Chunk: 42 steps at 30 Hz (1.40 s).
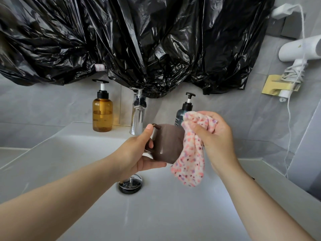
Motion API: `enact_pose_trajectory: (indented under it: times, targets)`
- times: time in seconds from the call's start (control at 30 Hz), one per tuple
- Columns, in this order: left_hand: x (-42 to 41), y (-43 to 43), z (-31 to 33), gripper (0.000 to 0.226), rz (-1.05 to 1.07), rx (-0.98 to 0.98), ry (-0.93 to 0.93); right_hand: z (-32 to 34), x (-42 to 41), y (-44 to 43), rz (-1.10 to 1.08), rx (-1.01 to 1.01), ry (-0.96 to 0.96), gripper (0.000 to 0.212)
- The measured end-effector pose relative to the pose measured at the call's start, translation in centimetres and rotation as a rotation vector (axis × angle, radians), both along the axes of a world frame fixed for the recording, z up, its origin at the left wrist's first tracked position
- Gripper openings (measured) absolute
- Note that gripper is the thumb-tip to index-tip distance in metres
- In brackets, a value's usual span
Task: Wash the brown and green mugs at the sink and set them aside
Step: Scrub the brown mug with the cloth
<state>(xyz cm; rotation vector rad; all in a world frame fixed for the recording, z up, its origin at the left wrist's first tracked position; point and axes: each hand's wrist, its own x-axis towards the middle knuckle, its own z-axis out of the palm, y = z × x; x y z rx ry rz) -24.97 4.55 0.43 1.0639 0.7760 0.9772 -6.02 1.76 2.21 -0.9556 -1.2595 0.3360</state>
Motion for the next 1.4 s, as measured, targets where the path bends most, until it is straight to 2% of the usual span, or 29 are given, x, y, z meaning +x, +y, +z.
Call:
enact_pose_trajectory:
  times: [0.13,0.2,0.27,0.33,0.4,0.47,0.53,0.57,0.7,0.83,0.97,1.13,1.3,1.4]
  targets:
    - [0.1,0.1,-0.5,0.048,-0.017,0.007,0.057,1.6,-1.8,1.4,0.067,0.042,0.074,0.033]
    - [0.0,0.2,-0.7,0.051,-0.031,0.027,0.100,1.7,-2.2,2.4,0.109,-0.030,0.033,0.045]
    - [0.1,0.4,-0.8,0.053,-0.031,0.041,0.118,0.7,-2.5,2.8,0.097,-0.159,-0.147,0.063]
    - [0.1,0.6,-0.9,0.054,-0.014,0.041,0.123,-0.5,-2.8,2.9,0.006,-0.174,-0.320,0.075]
    - [0.1,0.6,-0.9,0.054,0.001,0.031,0.130,-1.0,-3.0,2.5,-0.107,-0.103,-0.360,0.070]
    - [0.2,0.6,-1.0,0.054,0.011,0.025,0.133,-0.8,-2.8,2.0,-0.265,0.033,-0.429,0.045]
    - [0.2,0.6,-0.8,0.053,0.019,0.023,0.132,-0.7,-2.6,1.4,-0.289,0.110,-0.483,0.022]
    - [0.2,0.6,-0.8,0.053,0.025,0.022,0.129,-0.9,-2.7,1.0,-0.249,0.093,-0.506,0.021]
    - [0.2,0.7,-0.4,0.053,0.062,0.023,0.102,-2.4,-2.8,0.7,-0.136,-0.202,-0.611,0.042]
    - [0.1,0.6,0.0,0.053,0.039,0.073,0.120,-2.7,-2.8,0.9,-0.015,-0.299,-0.512,0.048]
    - [-0.3,0.5,0.5,0.054,0.012,0.164,0.175,-2.8,-3.0,0.6,0.062,-0.258,-0.442,0.050]
    - [-0.6,0.4,0.7,0.054,0.027,0.240,0.237,-3.0,-3.0,0.7,0.035,-0.203,-0.422,0.049]
    - [-0.4,0.3,0.3,0.053,0.077,0.216,0.235,-3.1,-3.1,1.2,0.006,-0.226,-0.417,0.044]
    - [-0.4,0.3,0.3,0.053,0.100,0.173,0.207,-3.2,-3.3,1.3,-0.039,-0.203,-0.417,0.059]
